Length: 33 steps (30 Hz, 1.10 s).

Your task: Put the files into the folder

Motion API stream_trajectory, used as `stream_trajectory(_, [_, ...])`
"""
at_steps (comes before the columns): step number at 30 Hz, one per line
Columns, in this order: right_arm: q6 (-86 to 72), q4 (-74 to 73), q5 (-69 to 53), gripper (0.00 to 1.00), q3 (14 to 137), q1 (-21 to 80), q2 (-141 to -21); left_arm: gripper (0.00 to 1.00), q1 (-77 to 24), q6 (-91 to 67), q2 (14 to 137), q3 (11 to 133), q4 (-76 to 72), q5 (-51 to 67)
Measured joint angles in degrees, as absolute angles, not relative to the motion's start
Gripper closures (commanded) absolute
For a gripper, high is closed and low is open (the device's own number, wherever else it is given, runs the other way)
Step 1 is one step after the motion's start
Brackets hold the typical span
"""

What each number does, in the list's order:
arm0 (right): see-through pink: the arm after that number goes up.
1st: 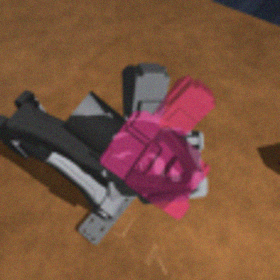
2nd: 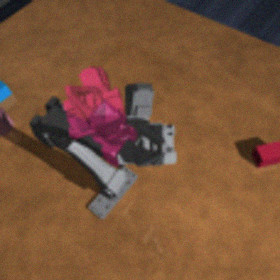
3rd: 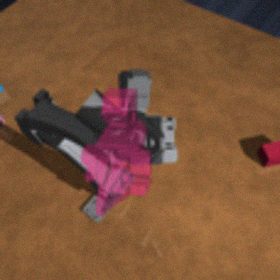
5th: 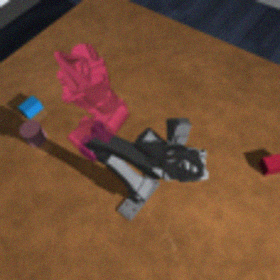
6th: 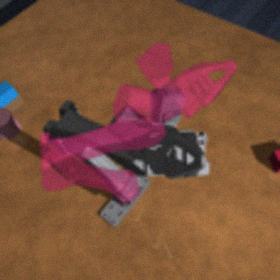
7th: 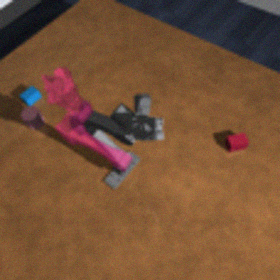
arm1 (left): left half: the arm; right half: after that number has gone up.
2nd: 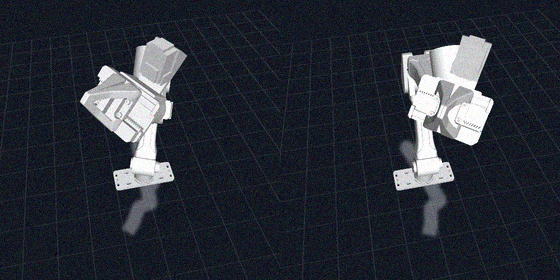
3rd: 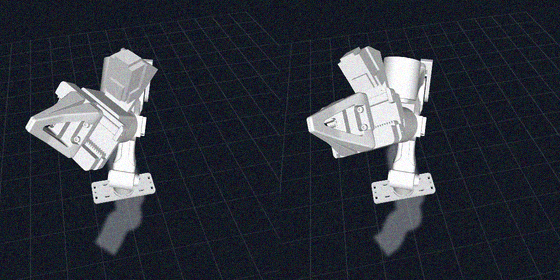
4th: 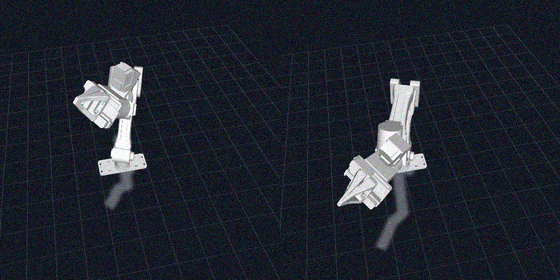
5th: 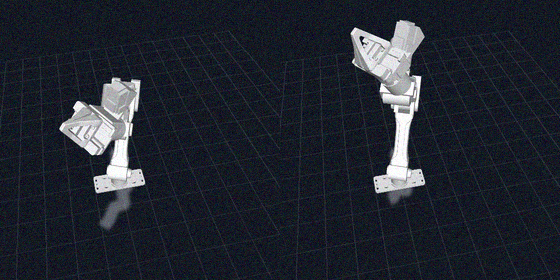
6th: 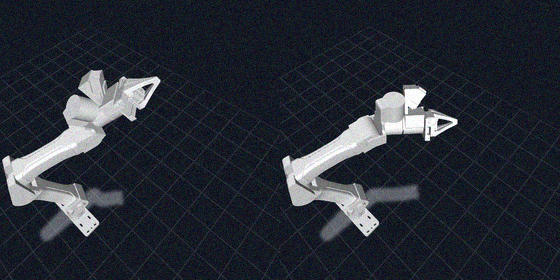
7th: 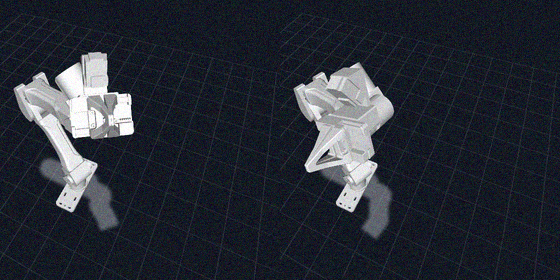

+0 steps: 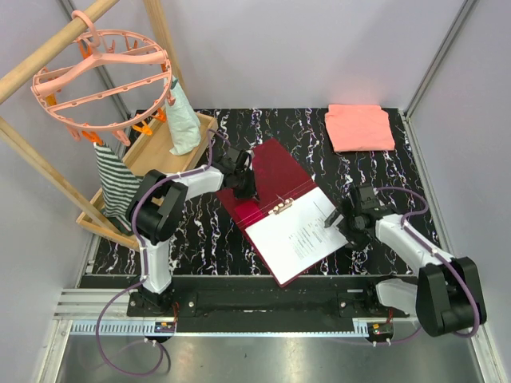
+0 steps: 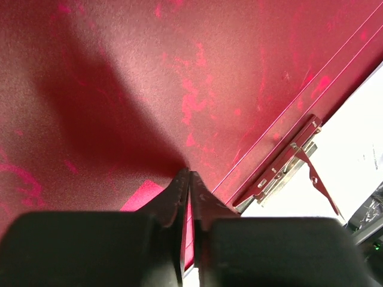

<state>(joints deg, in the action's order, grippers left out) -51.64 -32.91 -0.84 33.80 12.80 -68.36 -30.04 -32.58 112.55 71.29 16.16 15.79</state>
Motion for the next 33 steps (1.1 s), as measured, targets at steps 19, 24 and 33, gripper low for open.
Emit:
stream_trajectory(19, [-38.46,-29.23,-14.52,0.00,47.33,13.26,-70.28,0.40,-26.65,-30.33,91.74,65.69,20.14,15.66])
stream_trajectory(24, [-35.64,-29.93,-14.74,0.00,46.04,15.90,-71.92,0.36,-25.61,-28.77,90.89,64.25,24.64,12.80])
stream_trajectory(33, [-32.01,-30.70,-14.13,0.09,50.30,37.63,-80.93,0.36,-19.79,-33.69,76.93,47.42,22.57,11.09])
